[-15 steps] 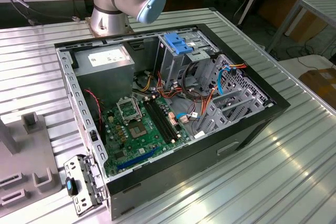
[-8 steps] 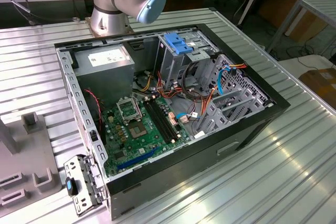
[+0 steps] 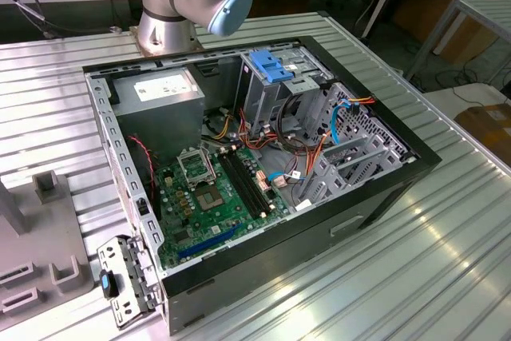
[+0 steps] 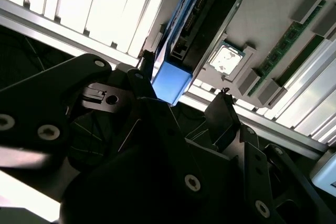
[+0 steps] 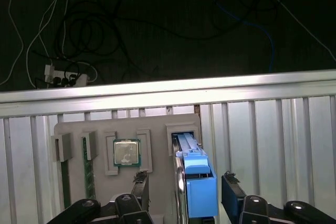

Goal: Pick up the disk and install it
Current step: 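Pick up the disk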

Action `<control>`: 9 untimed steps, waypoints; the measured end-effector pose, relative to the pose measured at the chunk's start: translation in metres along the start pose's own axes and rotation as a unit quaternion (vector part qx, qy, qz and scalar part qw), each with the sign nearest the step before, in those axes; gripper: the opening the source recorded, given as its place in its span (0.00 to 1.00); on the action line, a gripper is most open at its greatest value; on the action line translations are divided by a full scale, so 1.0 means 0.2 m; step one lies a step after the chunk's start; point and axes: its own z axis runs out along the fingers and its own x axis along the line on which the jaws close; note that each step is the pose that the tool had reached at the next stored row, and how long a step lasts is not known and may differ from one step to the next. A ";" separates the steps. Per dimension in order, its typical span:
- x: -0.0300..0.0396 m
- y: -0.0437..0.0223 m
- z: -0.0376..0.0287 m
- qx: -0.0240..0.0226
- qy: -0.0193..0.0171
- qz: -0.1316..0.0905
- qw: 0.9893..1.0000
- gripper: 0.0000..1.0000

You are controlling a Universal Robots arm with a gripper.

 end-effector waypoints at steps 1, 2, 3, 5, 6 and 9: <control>0.000 0.000 0.000 0.000 0.000 0.000 1.000 0.66; 0.000 0.000 0.000 0.000 0.000 0.000 1.000 0.66; 0.000 0.000 0.000 0.000 0.000 0.000 1.000 0.66; 0.000 0.000 0.000 0.000 0.000 0.000 1.000 0.66; 0.000 0.000 0.002 0.000 0.000 0.000 1.000 0.66; -0.005 0.001 0.047 0.000 0.000 0.002 1.000 0.66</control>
